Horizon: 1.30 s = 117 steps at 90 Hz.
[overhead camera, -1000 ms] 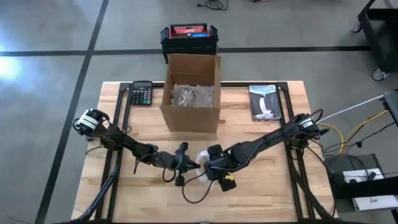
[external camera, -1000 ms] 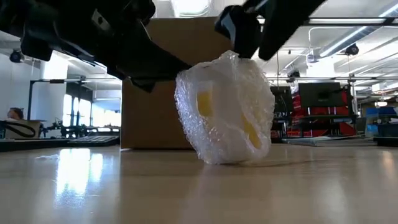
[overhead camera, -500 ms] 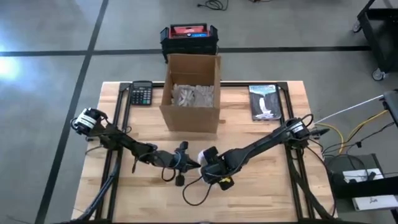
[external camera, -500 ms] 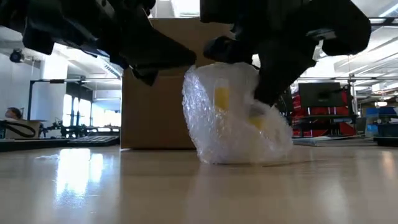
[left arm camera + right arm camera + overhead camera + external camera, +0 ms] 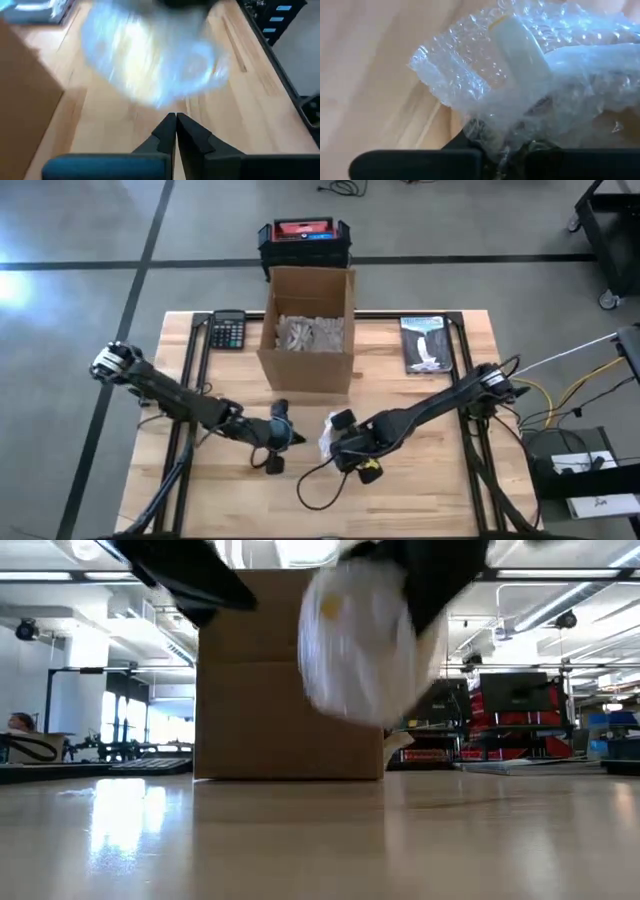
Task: Wrap mug
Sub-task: Put the wrapped yellow mug into the cardboard box
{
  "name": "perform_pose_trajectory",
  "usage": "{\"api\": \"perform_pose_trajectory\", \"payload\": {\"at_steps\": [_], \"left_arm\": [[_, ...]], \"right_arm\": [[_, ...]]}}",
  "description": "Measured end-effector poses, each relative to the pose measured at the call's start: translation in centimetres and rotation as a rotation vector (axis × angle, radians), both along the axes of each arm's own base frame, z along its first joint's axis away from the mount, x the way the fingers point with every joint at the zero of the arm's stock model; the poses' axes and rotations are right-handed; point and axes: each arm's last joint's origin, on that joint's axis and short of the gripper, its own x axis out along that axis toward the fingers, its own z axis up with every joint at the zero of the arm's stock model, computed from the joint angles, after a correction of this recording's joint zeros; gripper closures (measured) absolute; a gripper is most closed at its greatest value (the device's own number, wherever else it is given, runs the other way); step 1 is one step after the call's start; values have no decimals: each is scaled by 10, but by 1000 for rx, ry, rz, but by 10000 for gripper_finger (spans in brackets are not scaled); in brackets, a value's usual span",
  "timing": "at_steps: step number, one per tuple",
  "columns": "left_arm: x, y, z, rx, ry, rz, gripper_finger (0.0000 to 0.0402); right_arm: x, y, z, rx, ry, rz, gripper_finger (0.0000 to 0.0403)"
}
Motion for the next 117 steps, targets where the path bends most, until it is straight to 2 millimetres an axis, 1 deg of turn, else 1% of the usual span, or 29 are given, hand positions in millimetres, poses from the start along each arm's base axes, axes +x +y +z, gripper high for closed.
{"api": "perform_pose_trajectory", "payload": {"at_steps": [8, 16, 24, 31, 38, 45, 49, 58, 63, 68, 75, 80, 84, 89, 97, 102, 107, 117], "left_arm": [[-22, -2, 8, 4, 6, 29, 402], [-42, -1, 8, -7, -23, 68, 402], [-57, 1, 1, -40, -56, 103, 402], [-64, 2, -10, -71, -84, 121, 402], [-67, 4, -21, -92, -109, 119, 402], [-67, 4, -27, -112, -144, 112, 402], [-68, 5, -30, -108, -141, 110, 402], [-68, 5, -32, -107, -135, 108, 402], [-69, 5, -33, -113, -130, 101, 402], [-69, 5, -33, -117, -127, 97, 402], [-69, 4, -33, -126, -127, 95, 402], [-68, 4, -33, -127, -127, 96, 402], [-68, 4, -33, -128, -127, 97, 402], [-68, 4, -33, -132, -126, 99, 402], [-69, 4, -34, -130, -121, 99, 402], [-69, 4, -34, -131, -122, 99, 402], [-68, 4, -34, -132, -123, 99, 402], [-68, 4, -34, -132, -124, 99, 402]], "right_arm": [[-7, -2, 35, 33, -109, 18, 394], [-12, -6, 67, 51, -227, 34, 395], [-13, -15, 98, 56, -393, 40, 398], [-12, -28, 128, 69, -558, 32, 400], [-10, -49, 156, 62, -707, -12, 400], [-3, -78, 177, 37, -827, -78, 401], [0, -98, 185, 18, -860, -132, 401], [10, -149, 194, -8, -910, -261, 402], [16, -181, 193, 1, -902, -345, 402], [20, -214, 191, 52, -901, -419, 402], [29, -254, 176, 173, -868, -496, 402], [34, -279, 158, 255, -810, -550, 402], [40, -293, 143, 307, -758, -586, 402], [44, -309, 120, 330, -672, -641, 402], [51, -323, 84, 335, -522, -701, 402], [54, -327, 68, 331, -458, -717, 403], [56, -328, 57, 335, -411, -718, 403], [62, -328, 47, 347, -389, -708, 403]]}}
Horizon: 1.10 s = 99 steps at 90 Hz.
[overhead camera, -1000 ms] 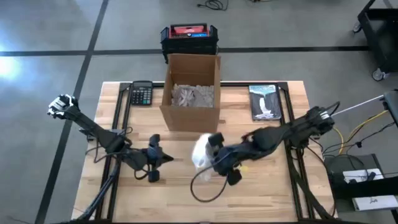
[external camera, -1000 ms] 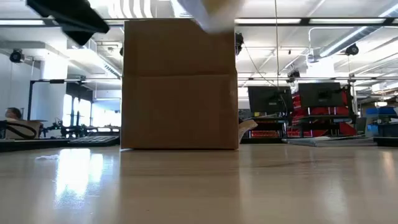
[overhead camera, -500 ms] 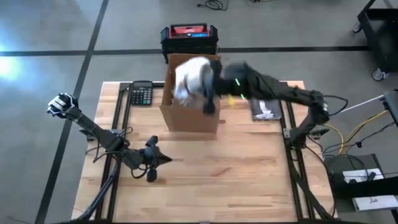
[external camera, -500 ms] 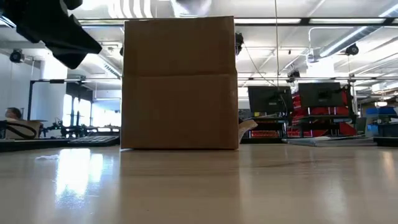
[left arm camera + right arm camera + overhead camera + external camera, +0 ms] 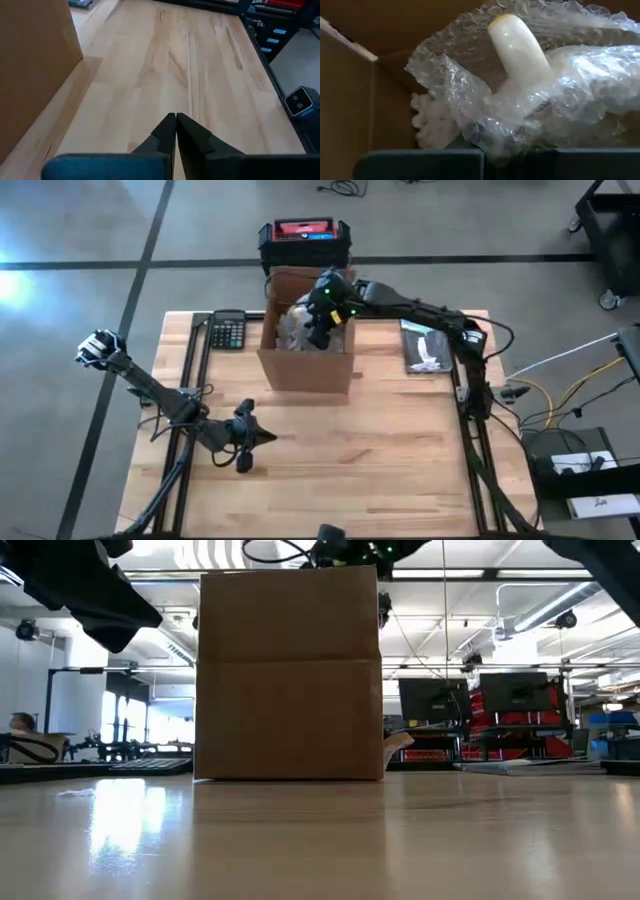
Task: Wrap mug
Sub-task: Put the wrapped yellow mug into the cardboard box
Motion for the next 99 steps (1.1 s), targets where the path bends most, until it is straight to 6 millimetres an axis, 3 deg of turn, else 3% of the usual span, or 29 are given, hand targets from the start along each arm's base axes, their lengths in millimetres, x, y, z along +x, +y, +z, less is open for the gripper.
{"api": "perform_pose_trajectory", "payload": {"at_steps": [27, 50, 60, 74, 87, 99], "left_arm": [[0, 0, 0, 1, 1, 0, 402], [1, -1, 0, -5, -3, 0, 402], [1, -1, 2, -12, -16, 0, 402], [1, -1, 2, -13, -18, -1, 402], [1, -1, 3, -16, -22, -1, 402], [1, 0, 3, -15, -23, 5, 402]], "right_arm": [[1, 0, -12, 39, 45, -28, 363], [0, 0, -7, 43, 46, -31, 254], [-3, 2, 18, 26, 6, -28, 209], [-23, 12, 77, -33, -66, 5, 168], [-51, 28, 119, -60, -84, 26, 150], [-78, 50, 142, -58, -62, 60, 148]]}}
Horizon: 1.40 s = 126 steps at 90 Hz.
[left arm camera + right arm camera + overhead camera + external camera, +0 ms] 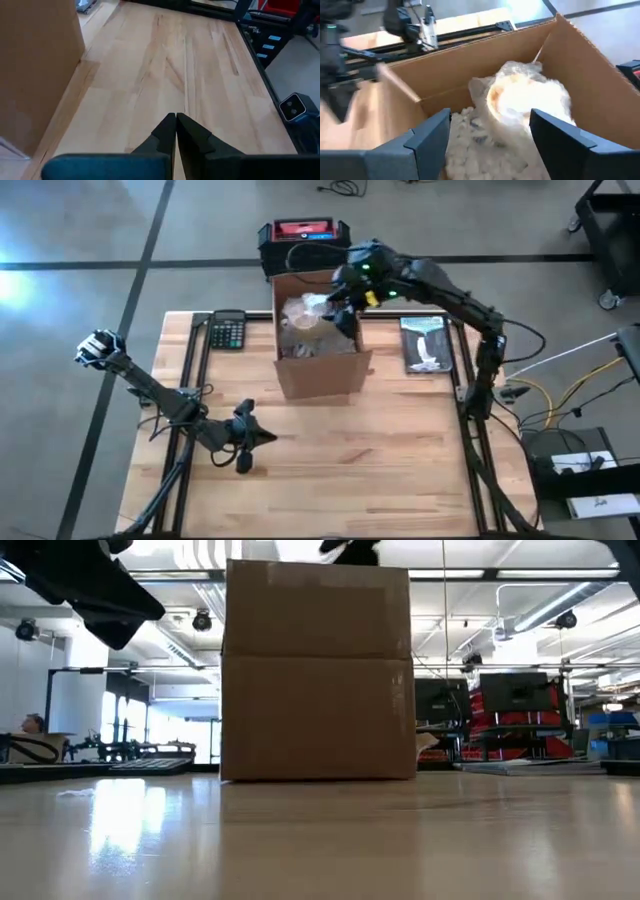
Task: Wrap mug
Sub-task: Put the wrapped yellow mug into the cardboard box, then return to Home Position
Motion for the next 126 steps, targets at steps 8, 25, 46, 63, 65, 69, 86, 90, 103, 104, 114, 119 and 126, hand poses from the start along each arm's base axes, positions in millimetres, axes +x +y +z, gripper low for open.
{"api": "perform_pose_trajectory", "payload": {"at_steps": [8, 25, 46, 63, 65, 69, 86, 90, 103, 104, 114, 119, 126], "left_arm": [[1, 1, 0, 7, 1, 5, 402], [3, 5, 0, 16, 1, 22, 402], [4, 7, 0, 32, 1, 23, 402], [4, 7, 0, 42, 2, 18, 402], [4, 7, 0, 46, 3, 16, 402], [4, 7, 0, 55, 2, 14, 402], [5, 10, 1, 108, -3, 2, 402], [4, 13, 1, 119, -6, 6, 402], [-3, 31, -5, 138, -10, 49, 402], [-3, 32, -6, 137, -11, 50, 402], [-13, 47, -9, 110, -51, 43, 402], [-17, 54, -11, 94, -76, 45, 402], [-23, 63, -14, 70, -111, 57, 402]], "right_arm": [[-15, 12, 1, 18, 54, 19, 153], [-36, 33, -17, 69, 156, 38, 178], [-72, 57, -69, 111, 232, 37, 216], [-118, 79, -87, 132, 100, 8, 245], [-123, 81, -88, 133, 82, 6, 249], [-134, 85, -90, 139, 43, -3, 255], [-171, 96, -110, 130, -178, -16, 284], [-176, 97, -118, 134, -227, -22, 294], [-189, 100, -148, 117, -327, -16, 348], [-190, 101, -151, 117, -333, -16, 354], [-196, 102, -173, 116, -399, -17, 395], [-199, 103, -183, 119, -432, -18, 396], [-205, 104, -196, 129, -471, -34, 390]]}}
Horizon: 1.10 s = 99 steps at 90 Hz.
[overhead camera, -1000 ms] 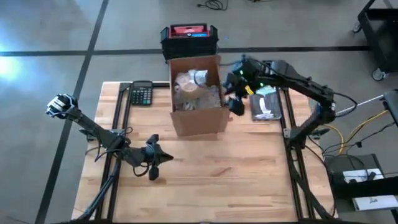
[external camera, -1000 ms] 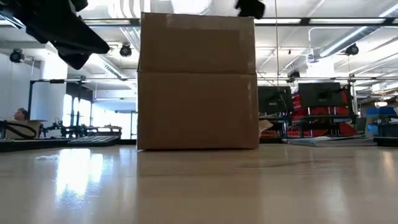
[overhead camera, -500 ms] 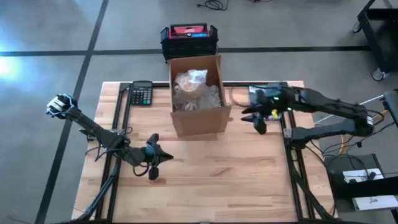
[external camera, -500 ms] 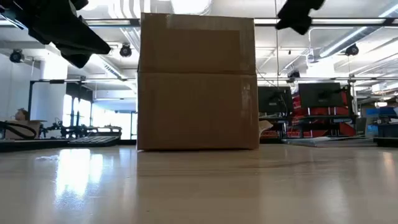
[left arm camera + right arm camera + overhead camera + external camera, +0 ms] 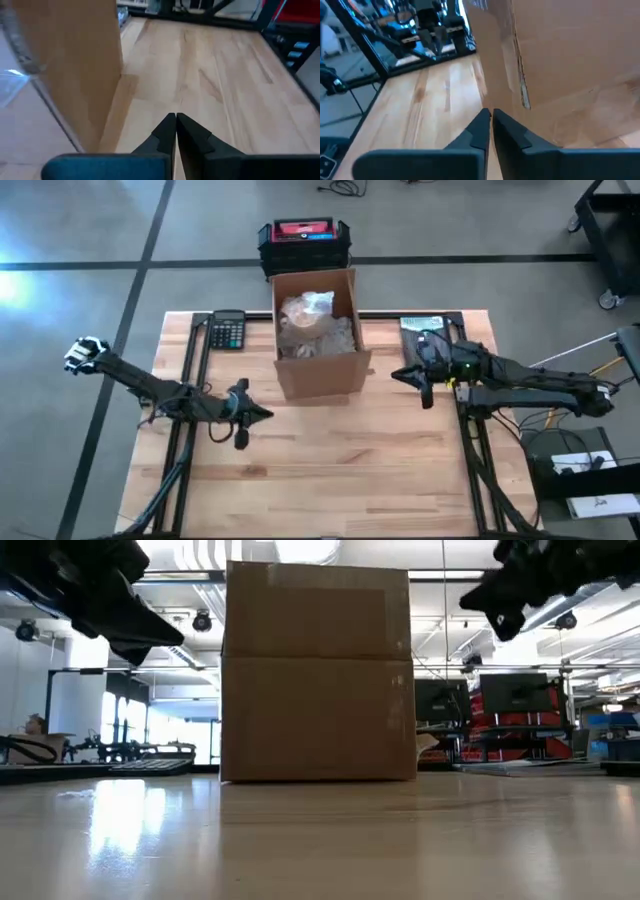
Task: Wrap mug
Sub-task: Return to Home Position
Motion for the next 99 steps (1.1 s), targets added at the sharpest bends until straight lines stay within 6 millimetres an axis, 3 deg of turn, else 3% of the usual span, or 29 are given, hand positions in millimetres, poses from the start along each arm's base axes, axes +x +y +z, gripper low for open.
{"api": "perform_pose_trajectory", "payload": {"at_steps": [23, 39, 71, 99], "left_arm": [[-13, 17, -22, -46, -69, 18, 402], [-18, 23, -30, -42, -71, 33, 402], [-29, 32, -41, -46, -79, 20, 402], [-53, 38, -43, -22, -45, 77, 402]], "right_arm": [[-10, 2, -38, 0, -185, -19, 400], [-18, 2, -54, -7, -194, -72, 402], [-31, 5, -75, 24, -191, -107, 403], [-43, 7, -79, 30, -162, -149, 403]]}}
